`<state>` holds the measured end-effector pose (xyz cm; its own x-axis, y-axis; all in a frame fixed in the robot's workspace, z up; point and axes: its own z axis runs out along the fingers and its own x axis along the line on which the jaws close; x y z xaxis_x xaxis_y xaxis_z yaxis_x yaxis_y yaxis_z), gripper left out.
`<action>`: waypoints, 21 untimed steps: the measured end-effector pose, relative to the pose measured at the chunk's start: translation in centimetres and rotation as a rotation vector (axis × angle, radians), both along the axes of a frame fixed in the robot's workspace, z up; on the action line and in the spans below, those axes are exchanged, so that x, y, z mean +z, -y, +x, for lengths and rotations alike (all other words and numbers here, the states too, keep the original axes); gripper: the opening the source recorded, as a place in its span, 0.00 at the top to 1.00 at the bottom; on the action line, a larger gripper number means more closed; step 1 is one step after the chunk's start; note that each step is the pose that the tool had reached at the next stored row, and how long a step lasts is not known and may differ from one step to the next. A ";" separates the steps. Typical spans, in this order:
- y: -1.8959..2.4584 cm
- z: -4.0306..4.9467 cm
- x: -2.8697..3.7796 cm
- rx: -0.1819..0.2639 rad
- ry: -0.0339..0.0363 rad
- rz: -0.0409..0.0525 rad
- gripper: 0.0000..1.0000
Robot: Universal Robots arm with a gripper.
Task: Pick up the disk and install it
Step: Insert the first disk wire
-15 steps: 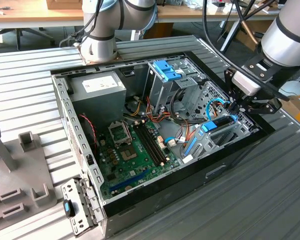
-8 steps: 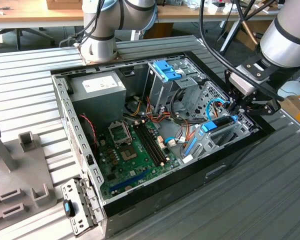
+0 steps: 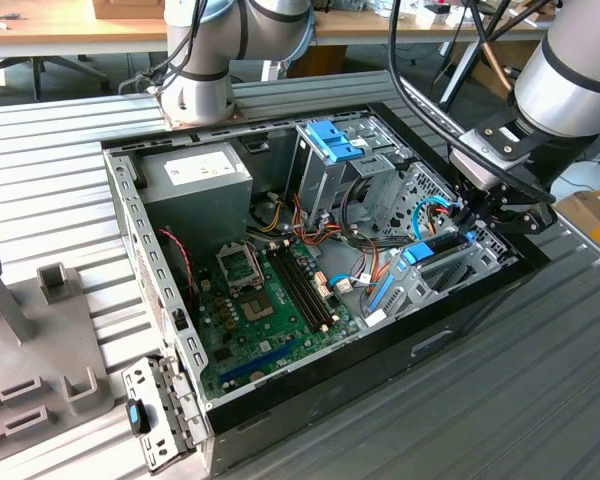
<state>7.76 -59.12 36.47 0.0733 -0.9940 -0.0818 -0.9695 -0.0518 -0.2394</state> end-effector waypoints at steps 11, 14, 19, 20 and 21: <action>-0.09 -0.50 -0.38 -0.008 0.0001 0.0007 0.84; -0.12 -0.50 -0.40 -0.008 0.0000 0.0045 0.84; -0.13 -0.50 -0.41 -0.008 0.0000 0.0141 0.84; -0.12 -0.50 -0.41 -0.008 0.0000 0.0153 0.84; -0.12 -0.50 -0.41 -0.008 0.0000 0.0163 0.84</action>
<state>7.26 -59.00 36.05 0.0653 -0.9930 -0.0980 -0.9699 -0.0401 -0.2402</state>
